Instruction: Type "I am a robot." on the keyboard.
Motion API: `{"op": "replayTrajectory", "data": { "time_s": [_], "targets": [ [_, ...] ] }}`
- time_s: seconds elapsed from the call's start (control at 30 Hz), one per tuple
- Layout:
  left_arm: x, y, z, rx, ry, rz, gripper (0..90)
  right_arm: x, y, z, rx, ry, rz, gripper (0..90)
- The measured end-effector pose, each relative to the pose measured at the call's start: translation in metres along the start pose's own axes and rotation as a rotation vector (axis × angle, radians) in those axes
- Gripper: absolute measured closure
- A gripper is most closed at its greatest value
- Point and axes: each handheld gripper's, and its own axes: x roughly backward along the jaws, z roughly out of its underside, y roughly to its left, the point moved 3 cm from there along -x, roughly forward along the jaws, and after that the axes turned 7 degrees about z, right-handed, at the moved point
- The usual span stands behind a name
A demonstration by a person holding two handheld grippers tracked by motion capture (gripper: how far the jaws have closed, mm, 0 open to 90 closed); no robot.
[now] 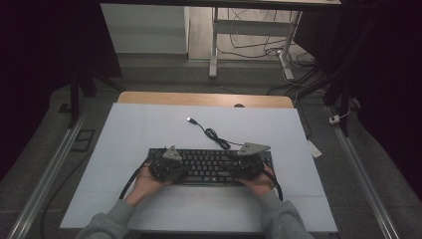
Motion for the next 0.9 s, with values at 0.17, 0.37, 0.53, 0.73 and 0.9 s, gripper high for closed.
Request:
{"op": "replayTrajectory", "data": {
  "time_s": [0.17,0.37,0.53,0.73,0.9],
  "targets": [
    [-0.002,0.000,0.001,-0.001,0.017,-0.005,88.8,0.000,0.000,0.000,0.000,0.000,0.000,48.9],
    [-0.003,0.000,0.001,-0.004,0.026,-0.012,88.8,0.000,0.000,0.000,0.001,0.002,-0.001,48.9],
    [-0.004,0.001,0.002,0.001,0.031,-0.013,88.8,-0.001,0.000,0.000,0.002,0.003,-0.002,48.9],
    [-0.005,0.001,0.002,0.002,0.028,-0.013,89.0,0.000,0.000,0.000,-0.002,-0.001,-0.005,48.8],
    [0.007,0.001,-0.002,0.009,-0.038,-0.002,88.9,0.000,0.000,0.000,-0.007,-0.008,-0.006,48.9]
  ]
}}
